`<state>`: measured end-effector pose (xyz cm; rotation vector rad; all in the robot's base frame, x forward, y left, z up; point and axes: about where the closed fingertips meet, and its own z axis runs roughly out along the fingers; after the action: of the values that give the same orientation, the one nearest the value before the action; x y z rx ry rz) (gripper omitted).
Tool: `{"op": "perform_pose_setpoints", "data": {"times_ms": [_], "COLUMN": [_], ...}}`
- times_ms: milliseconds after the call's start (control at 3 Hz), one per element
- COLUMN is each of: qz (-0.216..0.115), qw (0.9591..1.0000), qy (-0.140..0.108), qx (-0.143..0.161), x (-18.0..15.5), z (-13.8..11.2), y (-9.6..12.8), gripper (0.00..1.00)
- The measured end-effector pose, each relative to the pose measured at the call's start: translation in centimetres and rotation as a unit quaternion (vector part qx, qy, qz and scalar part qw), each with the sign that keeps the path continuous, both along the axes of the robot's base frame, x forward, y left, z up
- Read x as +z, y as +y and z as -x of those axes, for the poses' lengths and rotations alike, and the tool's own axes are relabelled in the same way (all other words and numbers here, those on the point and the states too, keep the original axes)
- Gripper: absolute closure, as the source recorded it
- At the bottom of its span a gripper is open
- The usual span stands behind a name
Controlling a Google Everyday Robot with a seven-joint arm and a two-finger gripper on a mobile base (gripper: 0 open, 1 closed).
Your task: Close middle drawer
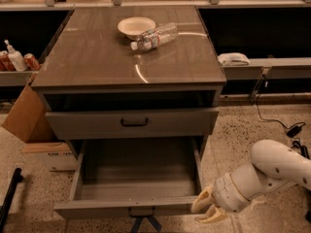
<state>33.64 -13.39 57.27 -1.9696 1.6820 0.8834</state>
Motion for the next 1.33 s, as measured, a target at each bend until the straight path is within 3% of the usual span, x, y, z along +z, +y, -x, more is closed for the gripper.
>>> {"op": "perform_pose_setpoints", "data": {"times_ms": [333,667,1333], "qz": [0.0,0.004,0.054], "qw": [1.0,1.0,0.9985], "qy": [0.001,0.003,0.004], "qx": [0.001,0.002,0.007], "x": [-0.1,-0.5,-4.8], "z": [0.1,0.1,0.7], "y": [0.1,0.2,0.8], "gripper": [0.88,1.0,1.0]}}
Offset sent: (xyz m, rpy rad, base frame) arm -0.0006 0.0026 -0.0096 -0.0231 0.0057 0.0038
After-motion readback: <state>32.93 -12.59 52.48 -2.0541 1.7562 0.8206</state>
